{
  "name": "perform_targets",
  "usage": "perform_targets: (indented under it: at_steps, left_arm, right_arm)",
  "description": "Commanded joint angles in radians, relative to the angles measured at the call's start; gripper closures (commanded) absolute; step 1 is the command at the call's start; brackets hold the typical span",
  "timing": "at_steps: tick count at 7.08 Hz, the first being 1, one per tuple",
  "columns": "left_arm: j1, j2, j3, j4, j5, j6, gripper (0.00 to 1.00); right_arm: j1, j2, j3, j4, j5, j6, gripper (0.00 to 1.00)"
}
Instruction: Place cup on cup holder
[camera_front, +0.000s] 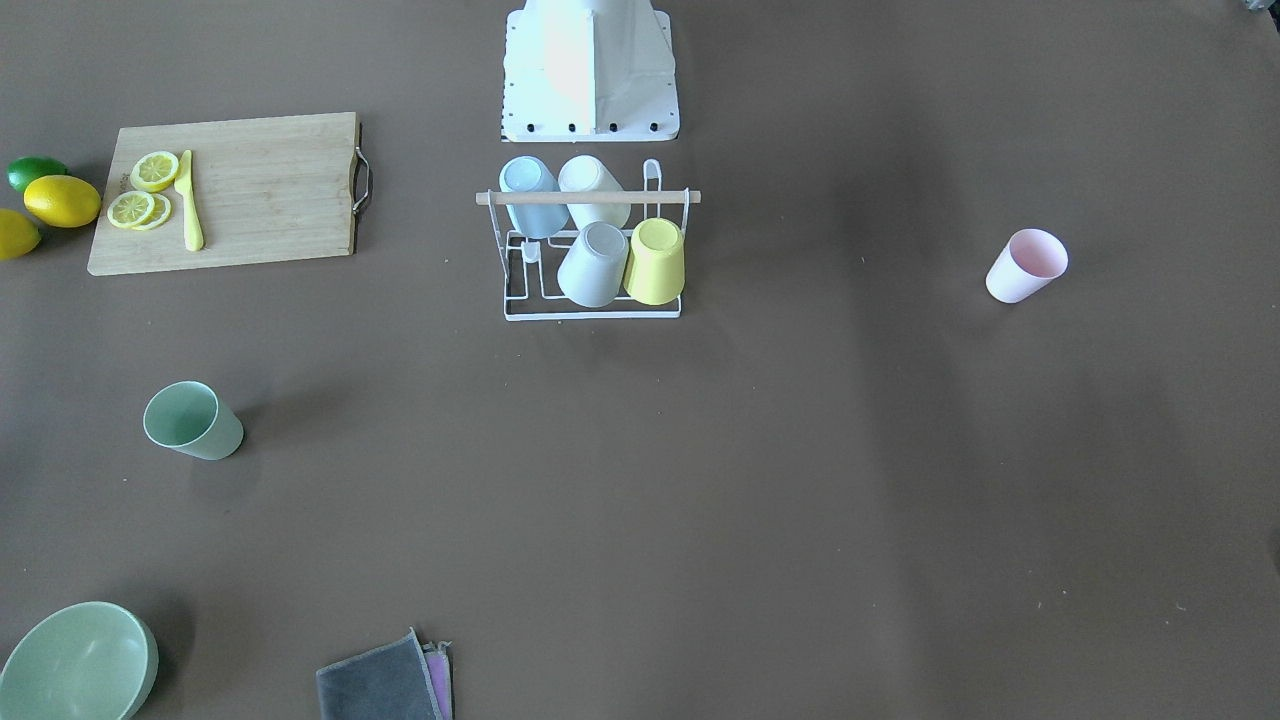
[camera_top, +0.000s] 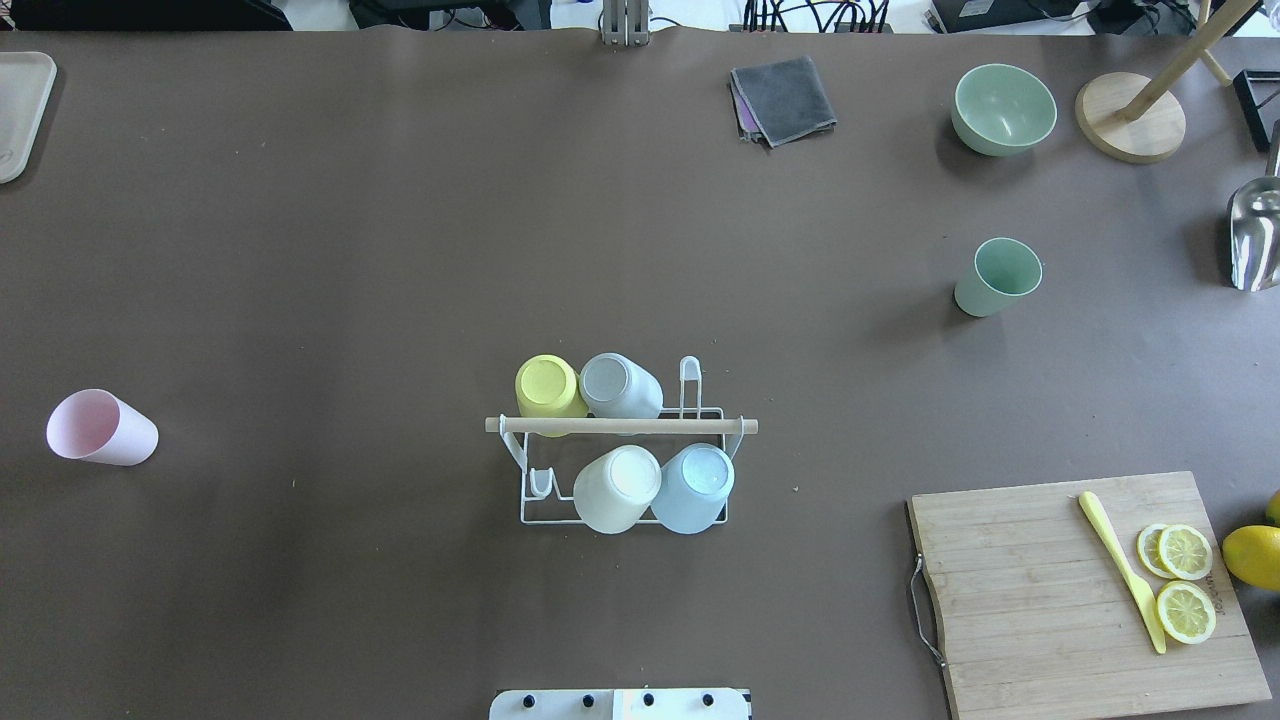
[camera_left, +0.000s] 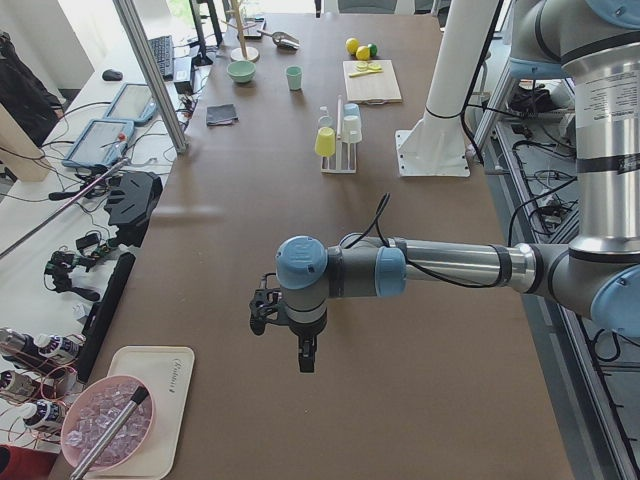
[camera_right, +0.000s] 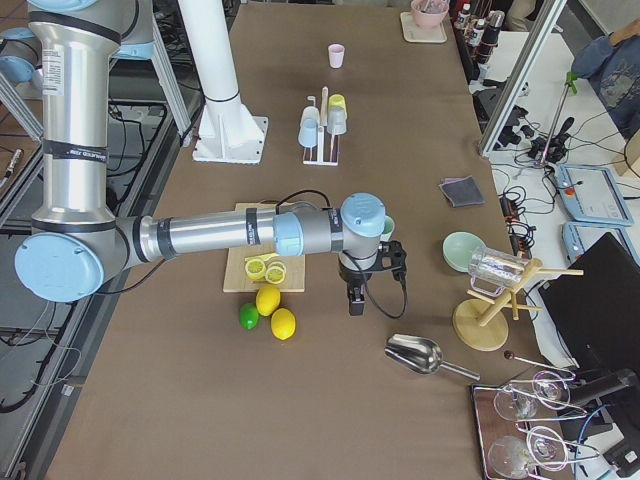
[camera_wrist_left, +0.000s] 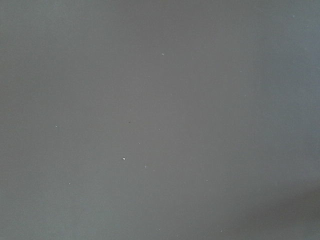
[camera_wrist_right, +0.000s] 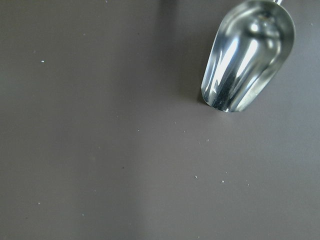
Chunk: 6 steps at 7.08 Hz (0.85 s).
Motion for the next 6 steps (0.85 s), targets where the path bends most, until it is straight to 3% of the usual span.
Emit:
perform_targets:
  at_steps: [1,3,5,6]
  left_arm:
    - [0.000,0.000,-0.001,0.000,0.000,0.000,0.02]
    - [0.000,0.000,-0.001,0.000,0.000,0.000,0.02]
    - [0.000,0.000,-0.001,0.000,0.000,0.000,0.02]
    - [0.000,-0.003,-0.002,-0.001,-0.002,0.000,0.02]
  right_arm:
    - [-0.104,0.153,0.001,-0.136,-0.055,-0.003,0.00]
    - [-0.188,0.342,0.002,-0.324,-0.184,-0.003,0.00]
    - [-0.280,0.427,-0.004,-0.392,-0.227,-0.003,0.00]
    - [-0.340,0.459,-0.002,-0.424,-0.295,-0.007,0.00]
